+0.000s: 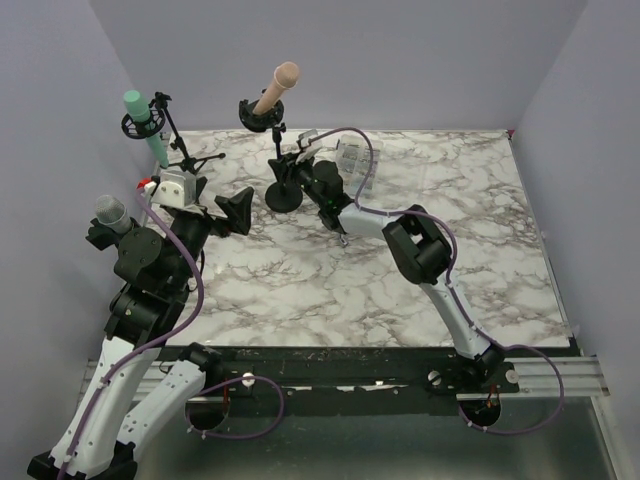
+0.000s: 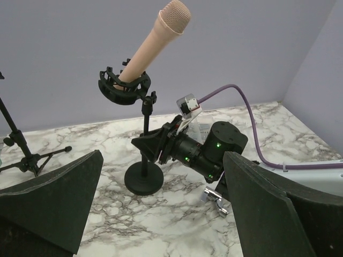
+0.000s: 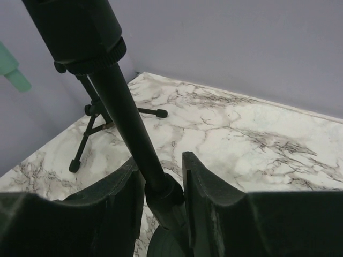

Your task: Remove the microphone from the stand

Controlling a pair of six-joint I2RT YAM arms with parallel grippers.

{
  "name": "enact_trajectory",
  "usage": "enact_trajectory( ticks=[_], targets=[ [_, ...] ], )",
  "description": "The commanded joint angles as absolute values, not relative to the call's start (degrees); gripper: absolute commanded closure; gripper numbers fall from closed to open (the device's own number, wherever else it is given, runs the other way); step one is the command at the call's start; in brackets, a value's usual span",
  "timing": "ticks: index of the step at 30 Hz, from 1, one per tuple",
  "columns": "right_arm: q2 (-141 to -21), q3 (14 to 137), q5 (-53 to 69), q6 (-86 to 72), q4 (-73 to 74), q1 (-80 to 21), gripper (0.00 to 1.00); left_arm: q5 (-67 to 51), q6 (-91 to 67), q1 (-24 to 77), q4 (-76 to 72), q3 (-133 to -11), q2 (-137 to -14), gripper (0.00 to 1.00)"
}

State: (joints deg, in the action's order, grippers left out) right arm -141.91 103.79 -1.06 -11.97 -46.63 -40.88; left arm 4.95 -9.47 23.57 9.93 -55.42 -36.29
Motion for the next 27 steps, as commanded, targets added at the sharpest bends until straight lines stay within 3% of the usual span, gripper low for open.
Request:
enact_trajectory(
  ticks=[1, 8, 27],
  targets=[
    [-143.31, 103.67, 2.86, -12.03, -46.30, -41.00, 0.64, 4.65, -9.67, 23.12, 8.94, -54.89, -36.42, 0.02],
    [-140.80, 99.45, 6.38, -12.04, -46.37, -41.59, 0.79, 5.36, -9.40, 22.98, 8.89, -54.84, -36.39, 0.02],
    [-126.79, 74.20, 10.54, -13.29, -47.39, -47.21, 0.91, 7.54, -9.32, 22.50, 8.96, -54.51, -36.35, 0.02]
  ],
)
